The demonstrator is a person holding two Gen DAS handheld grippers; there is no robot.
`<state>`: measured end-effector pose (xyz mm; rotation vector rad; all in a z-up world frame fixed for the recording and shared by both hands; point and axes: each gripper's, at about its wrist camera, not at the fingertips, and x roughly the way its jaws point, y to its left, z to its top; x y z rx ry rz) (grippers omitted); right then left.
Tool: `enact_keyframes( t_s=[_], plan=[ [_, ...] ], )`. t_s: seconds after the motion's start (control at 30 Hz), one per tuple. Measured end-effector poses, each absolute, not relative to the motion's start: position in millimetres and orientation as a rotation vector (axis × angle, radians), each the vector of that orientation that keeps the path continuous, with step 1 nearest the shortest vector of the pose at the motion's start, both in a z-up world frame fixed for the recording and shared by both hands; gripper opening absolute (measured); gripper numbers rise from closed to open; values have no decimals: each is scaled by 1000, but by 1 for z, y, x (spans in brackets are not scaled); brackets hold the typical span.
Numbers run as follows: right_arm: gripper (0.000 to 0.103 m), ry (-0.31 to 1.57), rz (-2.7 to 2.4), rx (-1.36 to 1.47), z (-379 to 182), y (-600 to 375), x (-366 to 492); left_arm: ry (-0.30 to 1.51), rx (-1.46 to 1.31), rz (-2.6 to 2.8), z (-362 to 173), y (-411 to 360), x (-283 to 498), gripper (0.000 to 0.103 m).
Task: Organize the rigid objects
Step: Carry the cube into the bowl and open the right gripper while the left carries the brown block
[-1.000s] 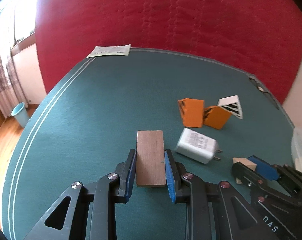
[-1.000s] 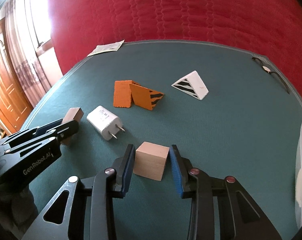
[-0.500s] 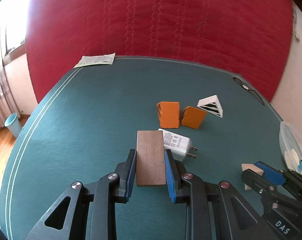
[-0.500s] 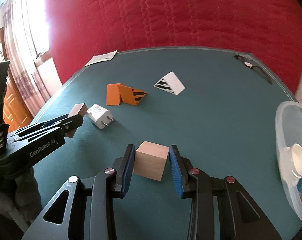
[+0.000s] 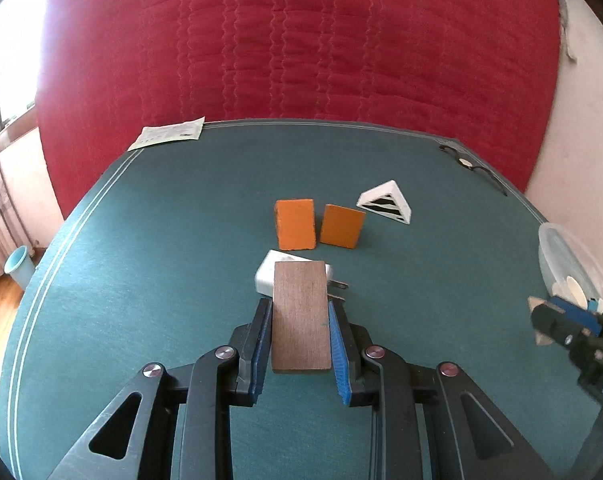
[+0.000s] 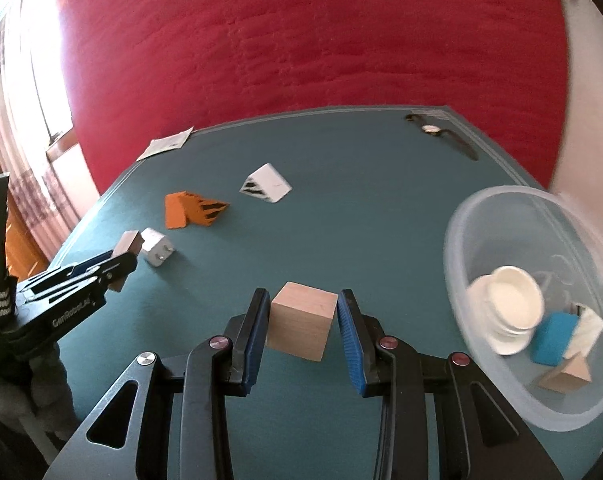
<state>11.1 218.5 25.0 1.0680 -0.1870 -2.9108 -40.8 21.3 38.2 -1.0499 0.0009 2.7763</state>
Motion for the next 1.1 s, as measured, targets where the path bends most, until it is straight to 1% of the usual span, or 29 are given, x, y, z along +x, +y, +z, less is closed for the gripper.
enact_keyframes(
  t_s=[0.23,0.43,0.7,1.1],
  plan=[
    [36,-204,-3002,1035,38,252,28,35,-1073,2748,34,35,-35,29],
    [36,-279,-3088,1041,42,292,42,60,-1090,2723,32,49,-27,29],
    [36,-356,-3185,1059,41,337,54,94,-1096,2684,31,70,-18,29],
    [36,-418,-3306,1126,33,385,75,117,-1110,2611,32,100,-7,29]
  ],
)
